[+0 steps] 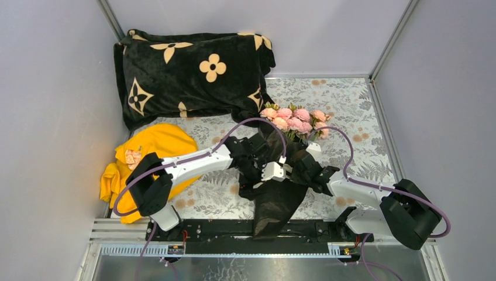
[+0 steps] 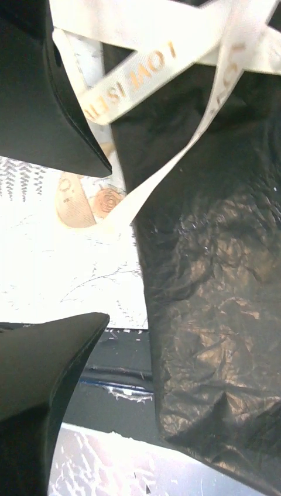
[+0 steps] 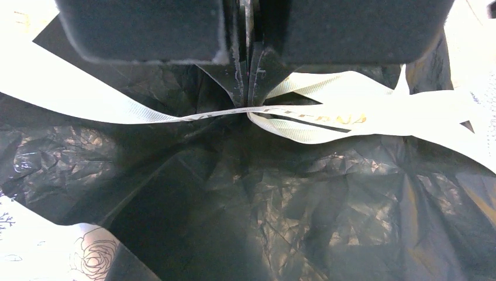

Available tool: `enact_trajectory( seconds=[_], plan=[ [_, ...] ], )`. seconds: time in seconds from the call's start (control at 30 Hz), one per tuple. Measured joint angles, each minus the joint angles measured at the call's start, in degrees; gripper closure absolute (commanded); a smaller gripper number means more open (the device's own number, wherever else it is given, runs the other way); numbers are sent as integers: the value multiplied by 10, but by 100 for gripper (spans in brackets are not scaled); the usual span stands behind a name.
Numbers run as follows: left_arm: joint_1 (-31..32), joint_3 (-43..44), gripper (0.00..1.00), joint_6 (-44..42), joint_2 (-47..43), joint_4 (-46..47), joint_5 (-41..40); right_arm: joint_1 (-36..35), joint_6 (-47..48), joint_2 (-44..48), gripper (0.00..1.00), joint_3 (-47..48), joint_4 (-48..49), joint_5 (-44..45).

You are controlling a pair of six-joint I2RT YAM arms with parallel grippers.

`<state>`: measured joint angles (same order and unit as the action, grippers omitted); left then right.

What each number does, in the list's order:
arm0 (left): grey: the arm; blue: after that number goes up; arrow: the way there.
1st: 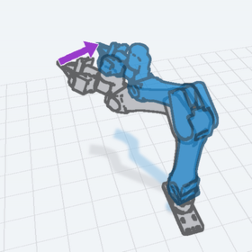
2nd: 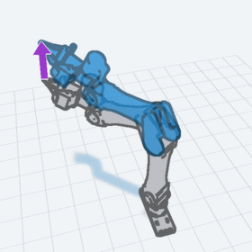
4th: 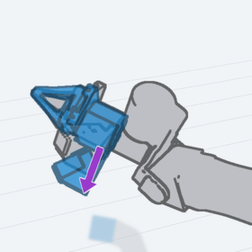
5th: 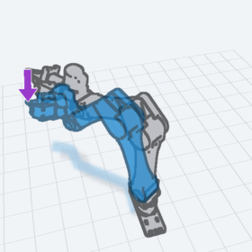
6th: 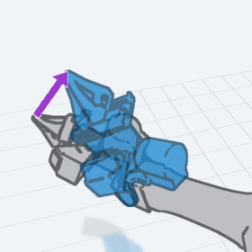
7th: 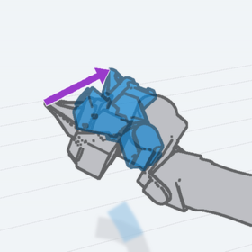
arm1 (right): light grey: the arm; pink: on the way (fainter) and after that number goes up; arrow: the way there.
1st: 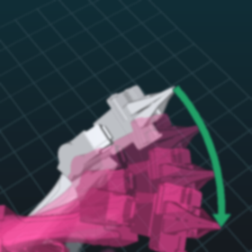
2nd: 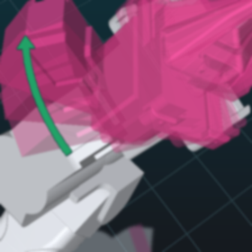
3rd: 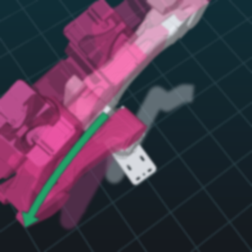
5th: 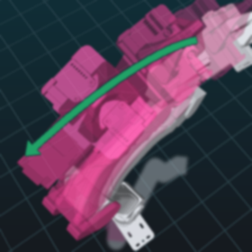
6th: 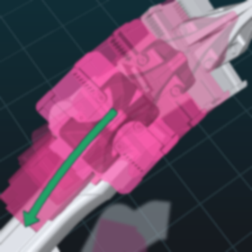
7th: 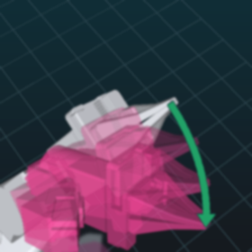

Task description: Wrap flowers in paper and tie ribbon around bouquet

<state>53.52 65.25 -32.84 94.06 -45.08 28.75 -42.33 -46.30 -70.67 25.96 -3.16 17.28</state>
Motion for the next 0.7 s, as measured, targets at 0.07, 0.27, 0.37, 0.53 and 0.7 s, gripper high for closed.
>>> enact_trajectory(
  seconds=[0.07, 0.27, 0.37, 0.53, 0.7],
  plan=[
    [-6, 30, 1, -32, -2, -38, -18, 1, 0, 0, 100, 0, -1, -1],
    [-77, 81, 11, -118, -16, -118, -5, 5, 4, 0, 100, 0, -4, -4],
    [-132, 90, 60, -115, -14, -113, 2, 5, 7, 0, 100, 0, -4, -4],
    [-155, 70, 45, -36, 14, 16, -23, 8, 12, 0, 100, 0, -5, -5],
    [-128, 32, 41, -2, 82, 96, -42, 9, 15, 0, 100, 0, -7, -6]
  ],
)
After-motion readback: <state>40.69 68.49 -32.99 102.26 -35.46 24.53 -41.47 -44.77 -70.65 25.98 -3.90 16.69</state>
